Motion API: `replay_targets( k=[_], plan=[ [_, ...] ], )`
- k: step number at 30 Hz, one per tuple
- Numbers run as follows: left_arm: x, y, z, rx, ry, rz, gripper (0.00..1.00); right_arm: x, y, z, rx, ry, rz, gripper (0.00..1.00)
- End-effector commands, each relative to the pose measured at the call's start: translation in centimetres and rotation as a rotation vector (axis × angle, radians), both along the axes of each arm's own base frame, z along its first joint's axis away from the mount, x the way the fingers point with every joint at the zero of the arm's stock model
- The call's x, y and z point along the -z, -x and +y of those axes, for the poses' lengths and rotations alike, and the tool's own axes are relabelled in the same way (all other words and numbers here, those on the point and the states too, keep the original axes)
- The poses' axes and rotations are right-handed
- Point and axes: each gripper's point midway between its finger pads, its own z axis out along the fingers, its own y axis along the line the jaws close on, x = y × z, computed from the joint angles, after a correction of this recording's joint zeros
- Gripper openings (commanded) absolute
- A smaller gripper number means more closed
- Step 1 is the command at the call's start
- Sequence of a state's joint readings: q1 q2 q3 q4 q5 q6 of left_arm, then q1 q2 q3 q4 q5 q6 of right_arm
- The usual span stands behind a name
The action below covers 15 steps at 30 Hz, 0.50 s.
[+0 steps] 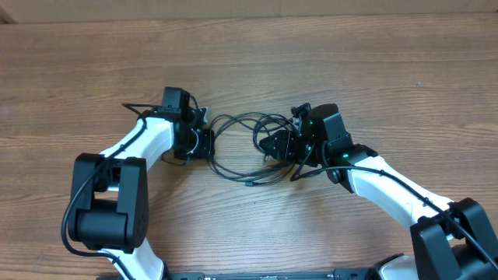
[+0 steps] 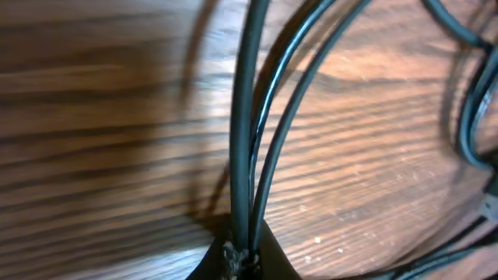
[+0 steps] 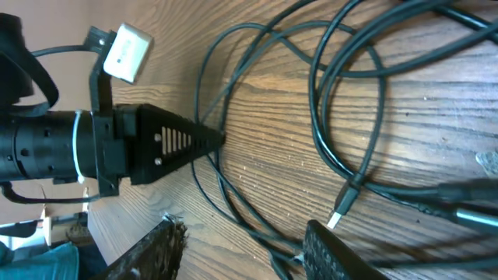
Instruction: Untangle cables
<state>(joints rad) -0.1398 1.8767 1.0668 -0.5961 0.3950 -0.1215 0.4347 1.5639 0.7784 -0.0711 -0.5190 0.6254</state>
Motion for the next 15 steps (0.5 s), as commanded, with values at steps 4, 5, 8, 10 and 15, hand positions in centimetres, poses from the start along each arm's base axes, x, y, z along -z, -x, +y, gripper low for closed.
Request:
replay_targets(
  k=[4, 5, 8, 10, 15],
  plan=[
    [1.4, 2.3, -2.7, 0.142, 0.036, 0.032, 0.08, -0.1, -1.6, -0.3, 0.028, 0.053, -0.055, 0.49],
    [1.4, 2.4, -3.0, 0.154, 0.035, 0.032, 0.08, 0.0, -1.7, -0.4, 0.032, 0.056, -0.057, 0.49],
    [1.4, 2.8, -3.8, 0.191, 0.034, 0.027, 0.09, -0.1, -1.8, -0.4, 0.033, 0.055, -0.062, 0.49],
    [1.4, 3.0, -4.3, 0.21, 0.03, 0.022, 0.1, 0.0, -1.7, -0.4, 0.034, 0.057, -0.06, 0.49],
    [1.4, 3.0, -4.9, 0.234, 0.025, 0.009, 0.1, 1.8, -2.2, -1.0, 0.068, 0.106, -0.036, 0.49]
  ],
)
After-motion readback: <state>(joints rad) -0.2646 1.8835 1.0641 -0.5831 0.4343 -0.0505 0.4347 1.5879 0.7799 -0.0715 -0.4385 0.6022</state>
